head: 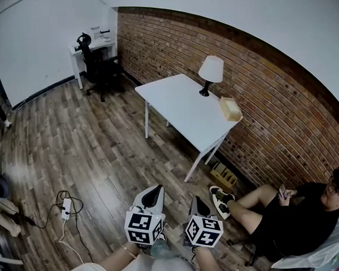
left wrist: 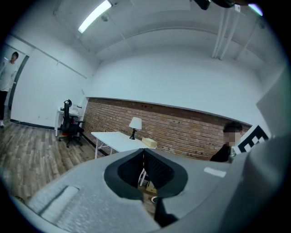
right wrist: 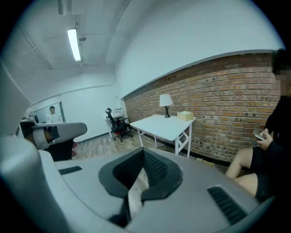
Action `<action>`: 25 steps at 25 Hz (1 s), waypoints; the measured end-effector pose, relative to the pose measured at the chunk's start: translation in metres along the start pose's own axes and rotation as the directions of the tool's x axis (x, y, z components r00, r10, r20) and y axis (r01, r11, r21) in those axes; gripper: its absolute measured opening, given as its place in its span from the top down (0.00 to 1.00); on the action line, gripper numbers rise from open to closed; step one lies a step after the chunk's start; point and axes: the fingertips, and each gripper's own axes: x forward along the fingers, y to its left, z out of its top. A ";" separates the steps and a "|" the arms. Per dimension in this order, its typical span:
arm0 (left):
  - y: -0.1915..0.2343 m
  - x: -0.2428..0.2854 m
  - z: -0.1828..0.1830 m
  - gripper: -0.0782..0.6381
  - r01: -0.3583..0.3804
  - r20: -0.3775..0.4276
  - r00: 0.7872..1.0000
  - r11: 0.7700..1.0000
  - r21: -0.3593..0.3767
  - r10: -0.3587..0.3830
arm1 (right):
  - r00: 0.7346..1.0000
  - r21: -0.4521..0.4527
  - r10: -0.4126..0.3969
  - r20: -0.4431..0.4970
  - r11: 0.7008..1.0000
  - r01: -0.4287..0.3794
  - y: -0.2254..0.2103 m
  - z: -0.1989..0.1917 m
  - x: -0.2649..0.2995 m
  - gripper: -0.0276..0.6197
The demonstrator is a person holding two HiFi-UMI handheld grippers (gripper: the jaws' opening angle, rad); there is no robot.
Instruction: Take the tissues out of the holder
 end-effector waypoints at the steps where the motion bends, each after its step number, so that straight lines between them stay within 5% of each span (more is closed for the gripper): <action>1: 0.000 0.008 0.002 0.88 -0.002 0.000 1.000 1.000 0.000 0.002 | 1.000 -0.001 0.002 -0.002 1.000 -0.002 -0.004 0.004 0.007 0.95; 25: 0.002 0.176 0.016 0.88 0.031 -0.029 0.999 0.999 0.013 -0.031 | 1.000 0.014 -0.011 -0.024 1.000 0.011 -0.088 0.061 0.134 0.95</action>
